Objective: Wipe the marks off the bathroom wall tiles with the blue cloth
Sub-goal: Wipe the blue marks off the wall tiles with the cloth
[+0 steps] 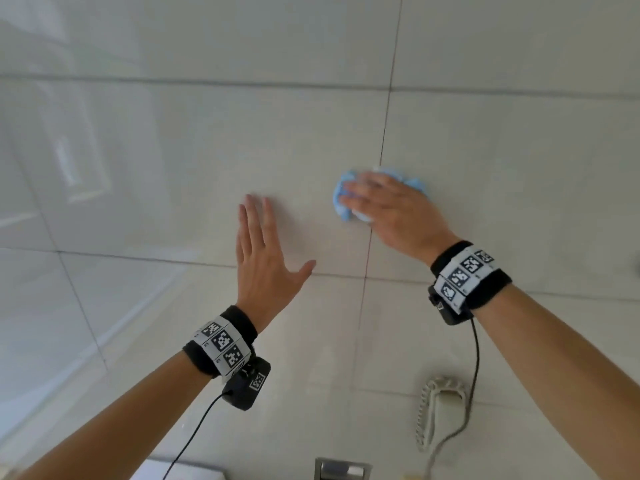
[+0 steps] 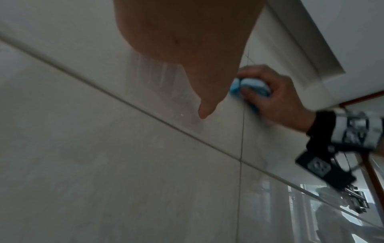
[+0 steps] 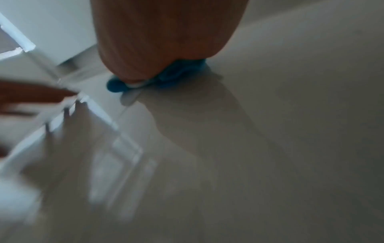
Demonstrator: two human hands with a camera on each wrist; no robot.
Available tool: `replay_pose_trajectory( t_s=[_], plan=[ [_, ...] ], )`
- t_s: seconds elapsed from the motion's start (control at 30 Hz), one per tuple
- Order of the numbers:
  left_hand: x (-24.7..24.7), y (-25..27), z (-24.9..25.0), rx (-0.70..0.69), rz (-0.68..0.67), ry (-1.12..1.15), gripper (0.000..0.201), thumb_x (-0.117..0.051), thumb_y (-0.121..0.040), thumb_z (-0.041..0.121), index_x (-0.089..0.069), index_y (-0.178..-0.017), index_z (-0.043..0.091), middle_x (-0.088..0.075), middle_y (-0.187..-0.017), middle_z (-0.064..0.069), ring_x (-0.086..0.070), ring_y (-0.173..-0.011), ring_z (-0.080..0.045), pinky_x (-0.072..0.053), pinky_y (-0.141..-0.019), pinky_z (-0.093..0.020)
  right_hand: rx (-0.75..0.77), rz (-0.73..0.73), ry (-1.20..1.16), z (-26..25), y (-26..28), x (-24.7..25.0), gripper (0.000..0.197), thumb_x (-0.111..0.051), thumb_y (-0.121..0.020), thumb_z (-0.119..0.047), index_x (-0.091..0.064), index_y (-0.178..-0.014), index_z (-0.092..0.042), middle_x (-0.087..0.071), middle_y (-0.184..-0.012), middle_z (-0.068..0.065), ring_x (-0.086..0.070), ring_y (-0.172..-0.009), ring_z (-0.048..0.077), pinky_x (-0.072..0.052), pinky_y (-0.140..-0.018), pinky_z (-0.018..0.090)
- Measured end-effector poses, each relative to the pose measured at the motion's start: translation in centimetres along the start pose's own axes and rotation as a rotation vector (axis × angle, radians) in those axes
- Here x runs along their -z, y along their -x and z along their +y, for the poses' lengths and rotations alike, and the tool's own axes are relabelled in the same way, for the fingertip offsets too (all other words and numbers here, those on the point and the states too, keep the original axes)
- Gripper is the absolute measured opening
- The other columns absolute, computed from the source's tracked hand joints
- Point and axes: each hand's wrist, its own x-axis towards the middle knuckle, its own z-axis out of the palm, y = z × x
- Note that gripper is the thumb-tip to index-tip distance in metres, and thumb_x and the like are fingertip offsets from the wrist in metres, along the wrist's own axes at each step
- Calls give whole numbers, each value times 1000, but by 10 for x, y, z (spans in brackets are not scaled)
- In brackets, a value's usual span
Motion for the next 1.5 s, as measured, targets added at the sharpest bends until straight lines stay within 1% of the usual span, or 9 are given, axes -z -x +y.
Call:
replay_pose_trajectory(
  t_s=[0.23,0.4,0.5,0.7,0.93,1.1,1.27,1.37,1.5],
  plan=[
    [19,-42,2,-85,57,-34,108,-65,-95,54,5,-168,14,14,-175,-11,14,-162,-27,-5,-130,-44,-499,476,-17,69,-142,56,44,-60,-85,5,-68,-126,-12,-63,-131,0,-50,-126,26,-28,-113,17],
    [39,-56,-14,-85,103,-46,96,-62,-98,35,0,-168,10,5,-176,-12,7,-163,-29,-4,-130,-40,-229,247,-58,-1,-135,1,47,-62,-84,5,-65,-130,-8,-63,-136,8,-46,-127,29,-41,-112,44],
    [50,-55,-35,-53,94,-49,94,-60,-97,26,0,-167,8,4,-175,-13,6,-162,-30,-4,-129,-38,-93,118,31,-23,-130,-18,42,-58,-88,3,-66,-128,-9,-63,-138,5,-50,-129,30,-43,-111,42],
    [72,-50,-84,-6,61,-78,96,-62,-96,20,1,-167,10,6,-175,-13,5,-162,-31,-6,-128,-41,-292,270,-50,-19,-221,-16,36,-66,-87,1,-69,-120,-12,-66,-127,1,-53,-124,28,-46,-105,38],
    [104,-44,-141,45,28,-103,97,-62,-96,20,3,-167,11,4,-176,-11,5,-162,-29,-9,-128,-41,-93,69,-69,-95,-269,-78,40,-68,-81,5,-68,-117,-12,-65,-127,2,-55,-123,27,-47,-103,40],
    [137,-34,-183,70,-5,-40,93,-62,-98,23,-1,-168,13,-2,-176,-9,-2,-162,-27,-14,-129,-41,-273,221,-141,-112,-291,-89,35,-64,-87,1,-67,-120,-11,-64,-129,2,-51,-128,28,-43,-110,39],
    [179,0,-223,95,-44,135,94,-72,-95,34,-14,-167,19,-25,-171,-1,-26,-156,-16,-29,-124,-32,-431,19,-606,-192,-265,-105,26,-69,-86,-2,-72,-105,-20,-68,-114,-4,-58,-112,21,-48,-98,37],
    [195,23,-231,67,-127,242,104,-78,-88,43,-13,-167,25,-29,-169,6,-37,-150,-12,-41,-119,-37,-876,-12,-1113,-245,-231,-106,19,-74,-90,-7,-76,-105,-19,-75,-105,-8,-70,-100,14,-56,-95,34],
    [214,65,-244,70,-278,326,114,-86,-79,52,-15,-166,32,-30,-165,19,-40,-145,-2,-47,-114,-38,-1301,-88,-1782,-319,-202,-93,21,-73,-93,-5,-74,-113,-11,-76,-112,13,-73,-105,32,-60,-94,45]
  ],
)
